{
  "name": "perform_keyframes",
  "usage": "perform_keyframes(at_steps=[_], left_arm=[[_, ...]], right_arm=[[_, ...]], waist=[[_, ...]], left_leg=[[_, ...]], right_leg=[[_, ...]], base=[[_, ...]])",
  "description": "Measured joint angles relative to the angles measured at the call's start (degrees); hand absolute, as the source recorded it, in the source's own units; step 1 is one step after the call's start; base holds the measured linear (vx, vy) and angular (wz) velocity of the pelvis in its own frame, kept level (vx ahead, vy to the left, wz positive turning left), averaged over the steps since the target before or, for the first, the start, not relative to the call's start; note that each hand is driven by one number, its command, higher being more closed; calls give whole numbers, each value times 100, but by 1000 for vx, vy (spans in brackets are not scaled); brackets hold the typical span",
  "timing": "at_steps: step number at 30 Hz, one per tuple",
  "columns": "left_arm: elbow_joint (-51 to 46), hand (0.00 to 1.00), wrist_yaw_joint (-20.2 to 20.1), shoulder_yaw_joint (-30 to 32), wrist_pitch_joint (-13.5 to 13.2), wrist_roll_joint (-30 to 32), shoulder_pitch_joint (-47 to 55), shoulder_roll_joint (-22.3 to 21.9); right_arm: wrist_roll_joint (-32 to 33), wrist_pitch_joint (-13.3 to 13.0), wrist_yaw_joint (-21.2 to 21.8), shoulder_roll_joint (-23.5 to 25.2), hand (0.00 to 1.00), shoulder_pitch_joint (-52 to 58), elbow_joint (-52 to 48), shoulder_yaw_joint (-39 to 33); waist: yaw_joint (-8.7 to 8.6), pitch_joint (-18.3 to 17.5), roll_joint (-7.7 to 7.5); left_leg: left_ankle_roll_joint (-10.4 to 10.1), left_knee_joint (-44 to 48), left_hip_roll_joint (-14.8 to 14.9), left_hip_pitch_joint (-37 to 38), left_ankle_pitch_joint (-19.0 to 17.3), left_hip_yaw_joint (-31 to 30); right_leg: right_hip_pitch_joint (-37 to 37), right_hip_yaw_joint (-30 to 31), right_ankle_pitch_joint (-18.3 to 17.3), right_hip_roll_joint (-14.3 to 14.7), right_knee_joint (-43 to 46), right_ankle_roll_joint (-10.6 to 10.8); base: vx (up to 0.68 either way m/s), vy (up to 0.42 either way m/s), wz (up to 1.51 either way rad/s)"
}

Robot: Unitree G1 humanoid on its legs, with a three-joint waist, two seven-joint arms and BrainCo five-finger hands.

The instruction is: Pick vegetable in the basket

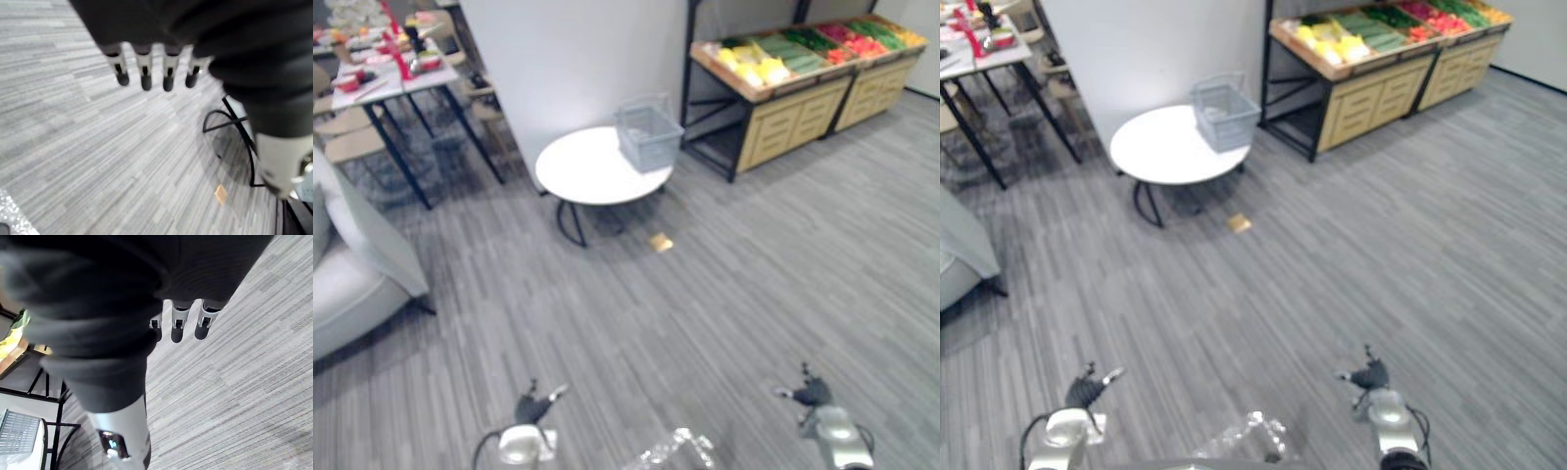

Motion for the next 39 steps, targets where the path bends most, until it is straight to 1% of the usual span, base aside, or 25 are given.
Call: perform_keyframes(at_steps=[8, 14, 16, 17, 18, 19, 20, 21, 22, 23, 24, 25, 26, 27, 28, 29, 31, 32, 33, 34, 35, 36, 37, 38, 39], left_arm=[[0, 0, -3, -1, -36, -19, 108, 0], [1, 0, -2, -6, -43, -250, 72, 3], [6, 0, -2, -20, -43, -253, 76, -1], [5, 0, -2, -1, -43, -254, 79, -1], [-8, 0, -1, 60, -47, -263, 90, 1], [-10, 0, -1, 94, -47, -266, 120, 1], [-6, 0, -6, 148, -45, -275, 154, 10], [-29, 0, -7, 195, -45, -408, 132, 6], [-55, 0, -6, 212, -45, -452, 139, -16], [-69, 0, -2, 208, -43, -480, 152, -52], [-99, 0, 3, 205, -44, -483, 148, -61], [-126, 0, 15, 206, -46, -487, 150, -61], [-171, 0, 29, 208, -47, -490, 165, -61], [-191, 0, 29, 208, -47, -490, 173, -62], [-228, 0, 32, 211, -47, -489, 186, -78], [-235, 0, 32, 209, -52, -488, 168, -90], [-252, 0, 34, 218, -54, -486, 207, -92], [-222, 0, 41, 272, -50, -478, 254, -89], [-223, 0, 44, 283, -49, -477, 255, -103], [-230, 0, 37, 289, -49, -470, 288, -160], [-231, 0, 29, 280, -50, -465, 327, -180], [-235, 0, 27, 281, -46, -460, 367, -188], [-247, 0, 26, 270, -44, -460, 359, -193], [-320, 0, 30, 246, -43, -460, 377, -205], [-401, 0, 35, 193, -51, -460, 393, -206]], right_arm=[[2, 0, -5, -11, 0, -9, -130, 6], [9, 13, -18, -14, 0, -500, -112, 112], [9, 13, -16, -14, 0, -562, -112, 248], [9, 14, -7, -6, 0, -552, -112, 283], [10, 15, -7, -10, 0, -533, -113, 355], [10, 15, -8, -20, 0, -544, -114, 423], [10, 12, -9, -19, 0, -557, -151, 529], [11, 18, -9, -40, 0, -559, -153, 643], [11, 18, -8, -68, 0, -564, -166, 674], [17, 18, -30, -119, 0, -579, -190, 680], [25, 27, -71, -179, 0, -616, -193, 679], [26, 32, -95, -209, 0, -658, -210, 676], [27, 35, -148, -275, 0, -767, -297, 677], [29, 35, -157, -306, 0, -832, -353, 679], [31, 35, -164, -389, 0, -984, -433, 706], [28, 35, -171, -487, 0, -1158, -464, 747], [18, 33, -212, -567, 0, -1348, -549, 902], [2, 14, -227, -502, 0, -1319, -699, 967], [0, 15, -220, -443, 0, -1295, -756, 1012], [-8, 10, -199, -320, 0, -1243, -886, 1086], [-56, 11, -177, -216, 0, -1202, -954, 1098], [-195, 11, -171, -118, 0, -1189, -967, 1111], [-213, 11, -167, -100, 0, -1201, -982, 1122], [-218, 12, -171, -101, 0, -1259, -992, 1126], [-224, 10, -188, -111, 0, -1312, -1085, 1126]], waist=[[-7, 15, -24], [-8, 363, -58], [-9, 388, -67], [-10, 397, -78], [11, 413, -107], [31, 420, -83], [31, 483, -17], [25, 625, -16], [40, 703, 0], [128, 822, 26], [160, 839, -7], [193, 845, -33], [263, 873, -99], [290, 870, -85], [327, 882, -113], [329, 856, -64], [417, 810, 39], [502, 770, -5], [544, 757, -110], [631, 739, -294], [619, 744, -472], [596, 753, -622], [591, 758, -624], [592, 786, -573], [549, 828, -450]], left_leg=[[1, -11, 0, -9, 0, 2], [10, 18, 22, -74, 9, 240], [-45, 19, 38, -77, -28, 287], [-117, 178, 96, -121, -174, 356], [-204, 989, 230, -458, -629, 403], [-231, 1533, 372, -662, -889, 448], [-277, 2790, 718, -1127, -1221, 597], [-254, 4244, 1079, -1643, -1130, 654], [-221, 4891, 1262, -1869, -940, 643], [-270, 5699, 1435, -2248, -1001, 585], [-277, 5775, 1400, -2514, -1089, 532], [-318, 5631, 1363, -2625, -1123, 571], [-324, 5051, 1263, -2786, -1117, 757], [-323, 4635, 1195, -2832, -1094, 879], [-315, 3630, 1047, -2900, -885, 1156], [-266, 2620, 912, -2968, -494, 1372], [-191, 1493, 819, -2926, 31, 1456], [69, 1479, 761, -2849, 559, 1413], [139, 1554, 672, -2827, 595, 1401], [434, 1660, 484, -2695, 387, 1415], [579, 1803, 329, -2527, 207, 1445], [697, 2011, 177, -2222, -148, 1395], [703, 2027, 118, -1920, -343, 1266], [672, 1936, 104, -1548, -482, 1165], [615, 1647, 110, -986, -569, 948]], right_leg=[[-16, -4, -3, -1, 3, -2], [-637, 116, -418, -17, 983, -48], [-675, 103, -516, -17, 1033, -108], [-650, 14, -619, -13, 1040, -189], [-596, -178, -693, -60, 1032, -204], [-564, -221, -712, -35, 1022, -205], [-440, -233, -735, 102, 970, -261], [-231, -244, -782, 184, 929, -323], [-95, -217, -811, 242, 906, -349], [168, -148, -912, 267, 891, -393], [273, -92, -1019, 179, 884, -374], [301, -41, -1050, 123, 858, -350], [359, 71, -1082, -20, 745, -303], [395, 121, -1097, -106, 664, -276], [465, 166, -1132, -268, 494, -216], [586, 155, -1175, -384, 330, -120], [757, 170, -1301, -446, 287, 166], [821, 150, -1522, -585, 554, 326], [703, 149, -1573, -699, 891, 325], [388, 147, -1574, -897, 1836, 353], [166, 155, -1478, -1074, 2686, 502], [-89, 228, -964, -1241, 3856, 927], [-340, 380, -707, -1230, 4786, 1309], [-589, 465, -722, -1152, 5561, 1283], [-874, 330, -898, -1030, 6219, 883]], base=[[0, 0, 0], [-13, -13, -16], [19, -28, -13], [70, -51, -6], [79, -66, -12], [125, -110, -15], [129, -117, -9], [112, -97, -6], [191, -45, -14], [240, 4, -21], [303, 14, -23], [298, 57, -29], [277, 74, -34], [370, 121, -39], [433, 163, -22], [469, 186, -17], [579, 264, -21], [623, 283, -26], [631, 279, -16], [656, 272, 3], [824, 308, 26], [844, 257, 40], [694, 175, 40], [622, 134, 41], [451, 91, 42]])
